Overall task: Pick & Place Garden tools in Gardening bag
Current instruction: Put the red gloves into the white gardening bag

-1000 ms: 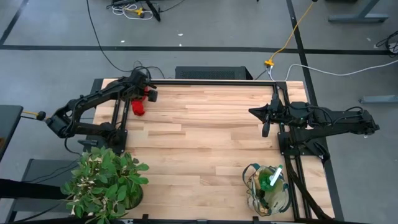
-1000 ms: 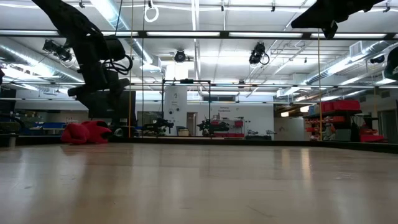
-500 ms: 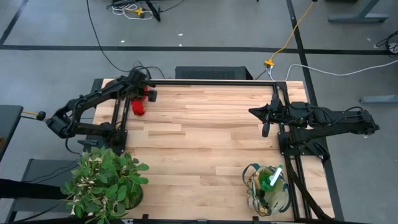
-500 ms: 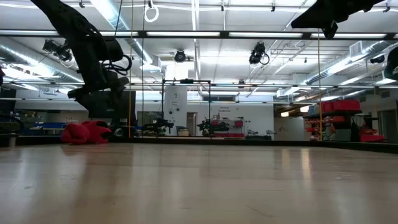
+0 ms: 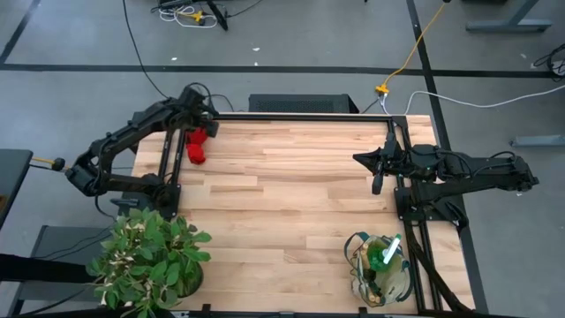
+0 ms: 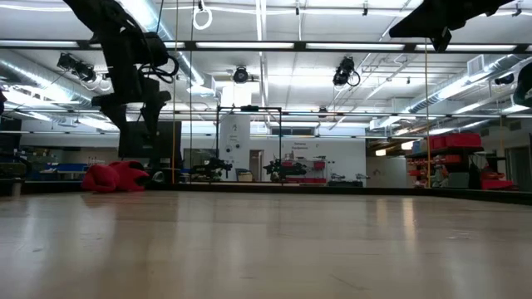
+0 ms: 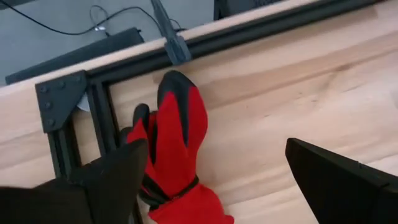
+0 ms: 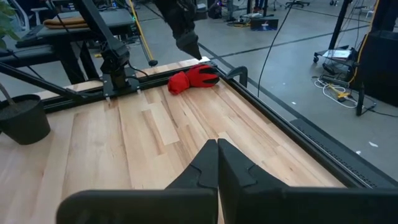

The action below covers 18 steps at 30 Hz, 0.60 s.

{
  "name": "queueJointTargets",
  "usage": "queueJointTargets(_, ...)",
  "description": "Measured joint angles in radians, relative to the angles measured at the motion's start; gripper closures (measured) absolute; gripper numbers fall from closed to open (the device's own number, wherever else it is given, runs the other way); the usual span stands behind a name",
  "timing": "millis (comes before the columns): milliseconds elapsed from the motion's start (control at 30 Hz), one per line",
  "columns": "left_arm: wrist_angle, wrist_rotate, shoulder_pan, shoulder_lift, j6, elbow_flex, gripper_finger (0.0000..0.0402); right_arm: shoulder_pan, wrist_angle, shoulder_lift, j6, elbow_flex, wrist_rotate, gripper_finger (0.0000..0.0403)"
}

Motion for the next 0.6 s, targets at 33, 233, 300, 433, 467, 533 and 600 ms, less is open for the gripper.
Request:
queueJointTargets(33,-0.003,-0.001,0.0,0.0,0.0,0.004,0.0014,0.0,0.0,0.0,0.0,0.0,0.0,0.0403)
queueJointTargets(233,-0.059,-0.039,0.0,0.028,-0.042,0.002,0.0014,0.0,0.0,0.0,0.0,0.0,0.0,0.0403)
queueJointTargets(300,-0.066,-0.048,0.0,0.05,-0.057,0.0,0.0014,0.0,0.0,0.0,0.0,0.0,0.0,0.0403)
queueJointTargets(433,-0.059,-0.065,0.0,0.108,-0.065,0.0,0.0014,0.0,0.0,0.0,0.0,0.0,0.0,0.0403)
queueJointTargets(467,-0.058,-0.08,0.0,0.121,-0.071,0.0,0.0014,0.0,0.0,0.0,0.0,0.0,0.0,0.0403)
queueJointTargets(533,-0.052,-0.099,-0.001,0.142,-0.09,0.0,0.0014,0.0,0.0,0.0,0.0,0.0,0.0,0.0403)
queueJointTargets(600,-0.043,-0.108,0.0,0.168,-0.096,0.0,0.0014,0.0,0.0,0.0,0.0,0.0,0.0,0.0403)
